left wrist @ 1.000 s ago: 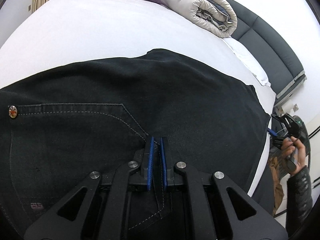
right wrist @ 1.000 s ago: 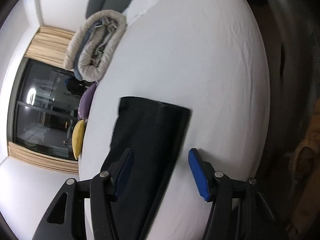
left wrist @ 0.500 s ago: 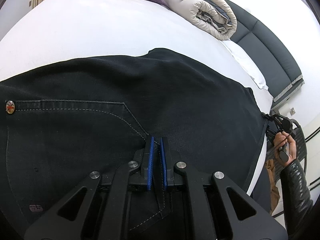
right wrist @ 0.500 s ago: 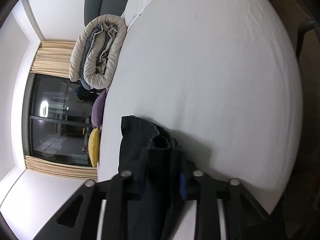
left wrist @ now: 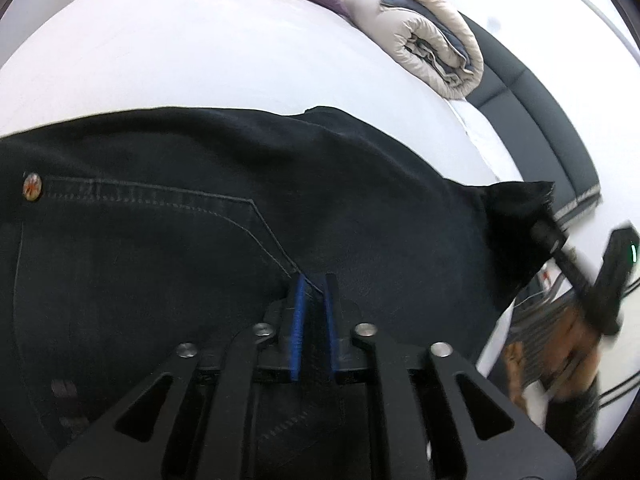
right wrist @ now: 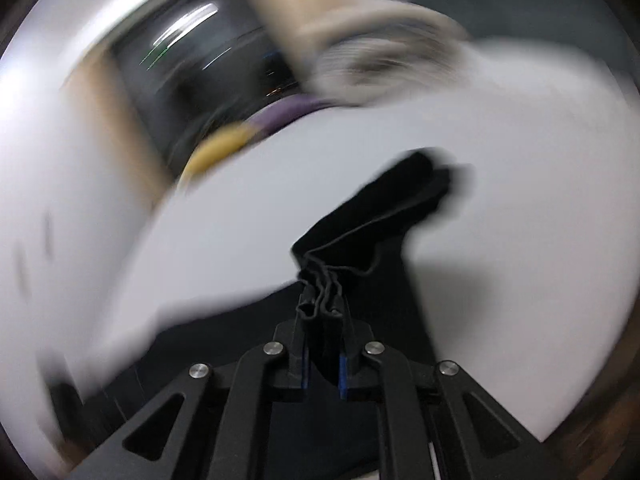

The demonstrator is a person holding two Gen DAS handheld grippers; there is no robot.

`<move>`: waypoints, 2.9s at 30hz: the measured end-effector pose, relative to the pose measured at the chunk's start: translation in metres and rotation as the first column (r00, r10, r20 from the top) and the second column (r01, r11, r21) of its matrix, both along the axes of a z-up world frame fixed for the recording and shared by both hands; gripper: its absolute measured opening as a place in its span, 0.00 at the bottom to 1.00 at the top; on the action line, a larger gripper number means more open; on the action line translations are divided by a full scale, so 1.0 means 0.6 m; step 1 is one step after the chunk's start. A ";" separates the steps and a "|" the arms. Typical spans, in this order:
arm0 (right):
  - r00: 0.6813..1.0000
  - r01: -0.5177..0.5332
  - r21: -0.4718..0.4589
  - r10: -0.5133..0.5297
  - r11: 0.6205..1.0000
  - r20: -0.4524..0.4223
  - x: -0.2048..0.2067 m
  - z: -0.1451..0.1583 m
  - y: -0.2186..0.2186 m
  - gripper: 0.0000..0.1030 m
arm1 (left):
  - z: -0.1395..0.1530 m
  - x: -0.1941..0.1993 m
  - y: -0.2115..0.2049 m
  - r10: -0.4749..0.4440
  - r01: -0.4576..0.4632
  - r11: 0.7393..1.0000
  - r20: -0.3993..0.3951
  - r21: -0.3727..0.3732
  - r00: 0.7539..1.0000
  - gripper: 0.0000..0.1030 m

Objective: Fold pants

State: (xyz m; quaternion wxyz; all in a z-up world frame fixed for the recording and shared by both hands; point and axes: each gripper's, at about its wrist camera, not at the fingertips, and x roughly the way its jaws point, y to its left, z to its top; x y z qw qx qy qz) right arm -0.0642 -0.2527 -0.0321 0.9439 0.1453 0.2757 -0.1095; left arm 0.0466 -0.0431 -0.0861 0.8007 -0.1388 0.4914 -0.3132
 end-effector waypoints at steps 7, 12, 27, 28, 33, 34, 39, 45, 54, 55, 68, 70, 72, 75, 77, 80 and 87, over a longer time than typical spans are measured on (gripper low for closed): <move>0.942 -0.293 -0.428 0.183 0.855 -0.281 0.073 -0.120 0.253 0.11 | 0.031 -0.019 -0.010 -0.043 0.037 0.985 -0.029 -0.166 0.999 0.92; 0.961 -0.243 -0.484 0.140 0.841 -0.239 0.064 -0.107 0.272 0.11 | 0.021 -0.004 -0.025 -0.069 0.033 0.966 -0.131 -0.257 0.989 0.92; 0.951 -0.309 -0.600 0.255 0.738 -0.176 0.041 -0.078 0.412 0.11 | 0.023 0.097 -0.091 -0.153 0.089 0.968 -0.276 -0.234 0.949 0.38; 0.950 -0.312 -0.602 0.259 0.735 -0.176 0.040 -0.079 0.414 0.11 | 0.022 0.102 -0.092 -0.162 0.105 0.973 -0.278 -0.206 0.947 0.25; 0.943 -0.331 -0.608 0.285 0.722 -0.175 0.036 -0.076 0.438 0.12 | 0.044 0.112 -0.074 -0.178 0.146 0.977 -0.212 -0.156 0.961 0.11; 0.941 -0.336 -0.609 0.291 0.718 -0.175 0.037 -0.075 0.439 0.11 | 0.045 0.110 -0.068 -0.178 0.150 0.977 -0.199 -0.148 0.964 0.11; 0.924 -0.377 -0.622 0.327 0.686 -0.198 0.037 -0.079 0.473 0.12 | 0.041 0.100 -0.043 -0.169 0.154 0.984 -0.177 -0.095 0.970 0.10; 0.900 -0.435 -0.611 0.350 0.661 -0.261 0.041 -0.110 0.495 0.12 | 0.002 0.104 -0.007 -0.146 0.135 0.988 -0.183 -0.074 0.972 0.11; 0.869 -0.495 -0.489 0.396 0.718 -0.298 0.033 -0.120 0.484 0.41 | 0.031 0.091 0.053 -0.017 0.023 0.998 -0.096 0.057 0.995 0.14; 0.858 -0.512 -0.447 0.424 0.733 -0.289 0.025 -0.112 0.471 0.45 | 0.046 0.087 0.061 -0.009 0.013 0.997 -0.067 0.070 0.998 0.14; 0.837 -0.470 0.459 0.545 0.754 -0.040 0.096 -0.031 0.079 0.36 | 0.019 -0.064 -0.092 -0.228 0.146 0.903 0.162 0.405 0.960 0.14; 0.841 -0.434 0.542 0.540 0.719 -0.042 0.132 -0.052 0.036 0.34 | 0.019 -0.058 -0.088 -0.218 0.147 0.906 0.139 0.398 0.966 0.13; 0.842 -0.400 0.607 0.537 0.687 -0.053 0.185 -0.077 -0.003 0.33 | 0.020 -0.055 -0.097 -0.211 0.145 0.904 0.126 0.401 0.969 0.14; 0.840 -0.350 0.655 0.533 0.670 -0.097 0.243 -0.116 -0.023 0.24 | 0.017 -0.055 -0.094 -0.201 0.132 0.904 0.133 0.408 0.970 0.13; 0.844 -0.314 0.670 0.521 0.672 -0.127 0.258 -0.144 -0.028 0.01 | 0.018 -0.056 -0.095 -0.200 0.130 0.903 0.133 0.409 0.971 0.13; 0.851 -0.303 0.698 0.515 0.648 -0.108 0.240 -0.159 -0.031 0.00 | 0.017 -0.050 -0.090 -0.201 0.132 0.904 0.132 0.407 0.971 0.13; 0.804 -0.335 0.688 0.576 0.644 -0.149 0.153 -0.163 0.004 0.02 | 0.018 -0.061 -0.093 -0.198 0.124 0.904 0.143 0.410 0.970 0.13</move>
